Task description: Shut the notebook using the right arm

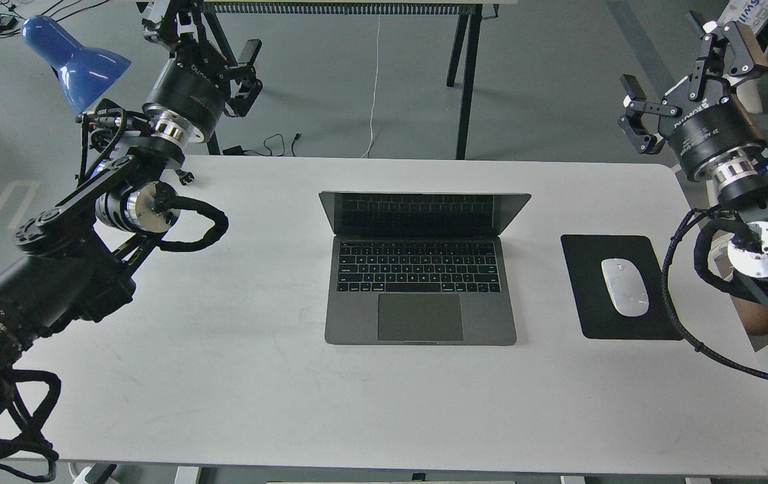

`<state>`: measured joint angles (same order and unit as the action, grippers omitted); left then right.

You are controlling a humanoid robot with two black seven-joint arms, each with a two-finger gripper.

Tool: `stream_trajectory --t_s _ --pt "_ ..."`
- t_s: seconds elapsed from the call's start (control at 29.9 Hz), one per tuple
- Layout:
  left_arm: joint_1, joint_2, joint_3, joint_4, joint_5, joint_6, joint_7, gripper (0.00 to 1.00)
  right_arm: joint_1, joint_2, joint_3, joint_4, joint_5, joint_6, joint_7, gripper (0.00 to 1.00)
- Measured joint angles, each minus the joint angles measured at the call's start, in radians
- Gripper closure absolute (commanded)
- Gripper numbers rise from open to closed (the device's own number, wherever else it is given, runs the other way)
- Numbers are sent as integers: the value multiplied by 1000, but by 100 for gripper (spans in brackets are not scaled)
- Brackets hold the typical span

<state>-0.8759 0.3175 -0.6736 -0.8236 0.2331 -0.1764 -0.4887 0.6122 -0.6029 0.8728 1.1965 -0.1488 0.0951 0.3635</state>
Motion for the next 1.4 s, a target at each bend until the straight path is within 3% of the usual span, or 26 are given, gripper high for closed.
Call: stream_trajectory --t_s 1.4 --pt "0 -2 0 1 0 38 0 0 13 0 0 0 0 0 -2 0"
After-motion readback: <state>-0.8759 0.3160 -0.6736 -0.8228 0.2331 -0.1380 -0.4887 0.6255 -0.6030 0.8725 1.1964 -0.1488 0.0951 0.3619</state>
